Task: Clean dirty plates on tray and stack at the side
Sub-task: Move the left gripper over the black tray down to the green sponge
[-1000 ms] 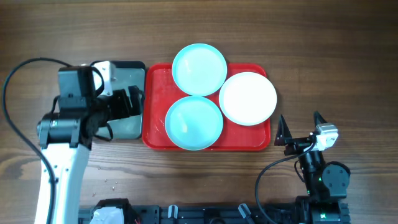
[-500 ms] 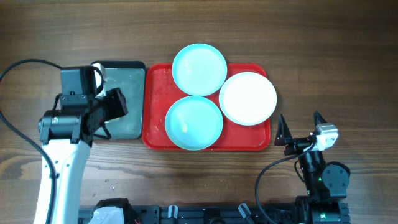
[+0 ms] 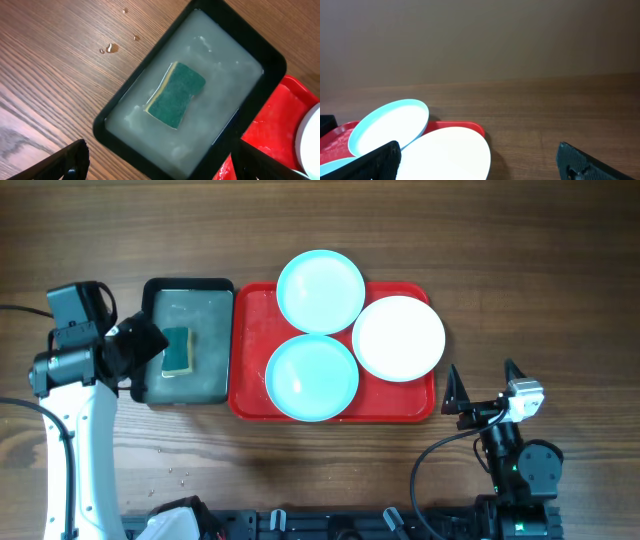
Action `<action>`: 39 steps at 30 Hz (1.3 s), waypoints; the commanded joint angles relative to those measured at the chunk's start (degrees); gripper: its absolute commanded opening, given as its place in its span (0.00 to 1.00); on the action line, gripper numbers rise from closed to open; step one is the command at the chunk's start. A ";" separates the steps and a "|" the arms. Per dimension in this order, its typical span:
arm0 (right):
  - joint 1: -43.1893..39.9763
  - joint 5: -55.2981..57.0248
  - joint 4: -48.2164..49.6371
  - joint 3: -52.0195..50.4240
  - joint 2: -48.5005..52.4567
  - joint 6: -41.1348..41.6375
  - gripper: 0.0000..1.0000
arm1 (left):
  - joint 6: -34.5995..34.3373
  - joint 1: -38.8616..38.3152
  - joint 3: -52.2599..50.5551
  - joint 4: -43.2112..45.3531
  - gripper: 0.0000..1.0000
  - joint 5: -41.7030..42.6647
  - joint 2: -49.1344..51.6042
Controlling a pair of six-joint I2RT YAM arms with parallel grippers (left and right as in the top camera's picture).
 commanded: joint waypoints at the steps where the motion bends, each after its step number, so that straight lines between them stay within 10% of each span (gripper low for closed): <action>1: -0.31 0.37 0.26 -0.07 -0.20 0.57 1.00 | 0.68 -1.60 1.09 -0.26 0.88 1.16 0.17; 15: -0.31 0.37 0.26 -0.07 -0.20 0.57 1.00 | 0.66 -7.56 1.09 2.62 0.89 -3.41 2.21; 20: -0.31 0.37 0.26 -0.07 -0.20 0.57 1.00 | 0.68 -7.56 1.05 2.03 0.73 -3.41 9.99; 39: -0.31 0.37 0.26 -0.07 -0.20 0.57 0.99 | 12.59 -7.23 -0.02 14.01 0.63 -3.43 28.85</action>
